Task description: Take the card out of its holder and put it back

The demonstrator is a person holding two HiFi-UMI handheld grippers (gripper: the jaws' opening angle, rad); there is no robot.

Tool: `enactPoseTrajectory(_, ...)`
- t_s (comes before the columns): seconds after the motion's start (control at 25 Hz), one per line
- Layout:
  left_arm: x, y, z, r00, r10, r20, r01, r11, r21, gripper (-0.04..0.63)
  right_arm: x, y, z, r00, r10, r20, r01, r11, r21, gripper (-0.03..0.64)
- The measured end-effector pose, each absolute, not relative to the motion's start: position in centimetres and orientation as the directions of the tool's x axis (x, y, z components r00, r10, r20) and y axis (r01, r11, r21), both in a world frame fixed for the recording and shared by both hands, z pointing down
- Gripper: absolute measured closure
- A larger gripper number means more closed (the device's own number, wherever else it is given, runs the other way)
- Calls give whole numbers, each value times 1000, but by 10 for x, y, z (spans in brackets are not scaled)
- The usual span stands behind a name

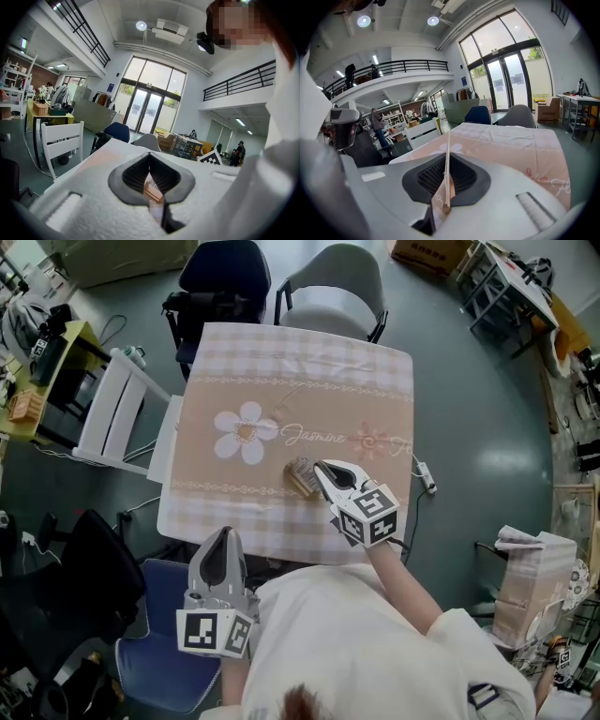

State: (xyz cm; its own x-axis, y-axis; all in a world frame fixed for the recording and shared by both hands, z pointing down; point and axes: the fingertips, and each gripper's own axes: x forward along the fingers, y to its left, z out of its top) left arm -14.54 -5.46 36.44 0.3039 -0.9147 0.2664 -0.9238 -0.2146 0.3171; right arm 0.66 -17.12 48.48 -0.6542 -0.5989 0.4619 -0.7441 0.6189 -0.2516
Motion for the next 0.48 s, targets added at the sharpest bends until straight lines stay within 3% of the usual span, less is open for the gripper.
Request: enactPoseTrajectory(0.48,-143,-52,358,323,-912,254,-920,-239,310,595,12,-169,471,-642,-635,431,-760,600,-249,600)
